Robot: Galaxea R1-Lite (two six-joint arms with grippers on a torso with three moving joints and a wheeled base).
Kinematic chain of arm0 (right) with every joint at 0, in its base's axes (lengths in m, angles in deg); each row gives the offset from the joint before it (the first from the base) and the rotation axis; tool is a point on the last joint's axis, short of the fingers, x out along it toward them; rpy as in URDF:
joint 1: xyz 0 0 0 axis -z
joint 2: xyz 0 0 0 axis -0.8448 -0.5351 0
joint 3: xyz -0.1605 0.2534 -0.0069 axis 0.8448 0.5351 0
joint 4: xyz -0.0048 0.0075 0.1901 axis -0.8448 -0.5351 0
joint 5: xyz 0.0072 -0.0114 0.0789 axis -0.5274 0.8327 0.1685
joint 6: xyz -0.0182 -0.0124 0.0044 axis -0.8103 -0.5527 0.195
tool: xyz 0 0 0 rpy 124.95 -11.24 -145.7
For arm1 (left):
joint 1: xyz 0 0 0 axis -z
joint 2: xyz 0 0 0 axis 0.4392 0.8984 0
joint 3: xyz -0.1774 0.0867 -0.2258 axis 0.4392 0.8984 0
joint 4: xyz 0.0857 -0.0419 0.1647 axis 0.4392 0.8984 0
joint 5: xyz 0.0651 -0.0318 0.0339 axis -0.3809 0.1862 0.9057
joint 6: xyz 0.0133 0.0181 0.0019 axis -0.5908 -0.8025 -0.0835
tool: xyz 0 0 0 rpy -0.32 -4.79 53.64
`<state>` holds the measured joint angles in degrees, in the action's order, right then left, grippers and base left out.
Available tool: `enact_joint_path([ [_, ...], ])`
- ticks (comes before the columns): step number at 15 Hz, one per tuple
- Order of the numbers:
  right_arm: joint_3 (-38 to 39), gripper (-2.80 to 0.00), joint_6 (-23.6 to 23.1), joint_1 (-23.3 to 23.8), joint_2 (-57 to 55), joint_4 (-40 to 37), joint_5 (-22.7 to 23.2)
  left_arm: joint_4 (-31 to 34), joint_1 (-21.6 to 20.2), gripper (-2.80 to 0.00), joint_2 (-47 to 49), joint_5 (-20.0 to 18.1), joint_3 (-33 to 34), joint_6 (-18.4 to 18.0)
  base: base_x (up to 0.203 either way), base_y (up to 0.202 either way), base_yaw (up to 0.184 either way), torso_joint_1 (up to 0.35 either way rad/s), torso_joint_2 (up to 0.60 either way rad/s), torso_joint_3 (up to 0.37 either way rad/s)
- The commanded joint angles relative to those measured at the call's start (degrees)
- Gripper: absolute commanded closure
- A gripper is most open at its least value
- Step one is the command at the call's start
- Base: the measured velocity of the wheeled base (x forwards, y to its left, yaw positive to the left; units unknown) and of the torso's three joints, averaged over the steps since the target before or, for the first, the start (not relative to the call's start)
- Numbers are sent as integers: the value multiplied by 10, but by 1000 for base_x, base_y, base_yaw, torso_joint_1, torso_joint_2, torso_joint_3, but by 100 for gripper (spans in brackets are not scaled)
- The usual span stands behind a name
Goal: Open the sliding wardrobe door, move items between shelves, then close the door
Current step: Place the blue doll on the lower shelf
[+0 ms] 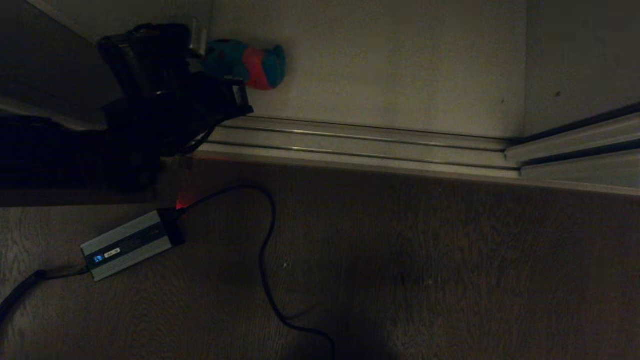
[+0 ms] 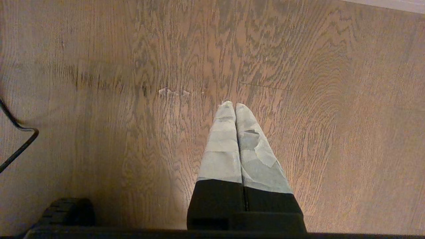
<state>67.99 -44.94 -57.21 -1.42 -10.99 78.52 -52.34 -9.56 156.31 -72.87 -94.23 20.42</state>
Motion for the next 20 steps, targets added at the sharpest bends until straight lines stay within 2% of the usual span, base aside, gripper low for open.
enact_joint_path([
  [1,3,0,0,0,0,0,0,-14,4,0,62,18,-27,1,0,0,0,0,0,0],
  [4,3,0,0,-1,0,0,0,-55,26,0,111,68,-60,1,0,0,0,0,0,0],
  [10,3,0,0,0,0,0,0,-49,77,0,127,101,-101,1,0,0,0,0,0,0],
  [14,3,0,0,0,0,0,0,-40,94,0,134,104,-109,0,0,0,0,0,0,0],
  [16,3,0,0,0,0,0,0,-19,96,0,146,118,-144,1,0,0,0,0,0,0],
  [17,3,0,0,-1,0,0,1,-8,96,-280,152,131,-153,1,0,0,0,0,0,0],
  [20,3,0,0,0,0,0,0,-5,95,-280,152,138,-159,19,0,0,0,0,0,0],
])
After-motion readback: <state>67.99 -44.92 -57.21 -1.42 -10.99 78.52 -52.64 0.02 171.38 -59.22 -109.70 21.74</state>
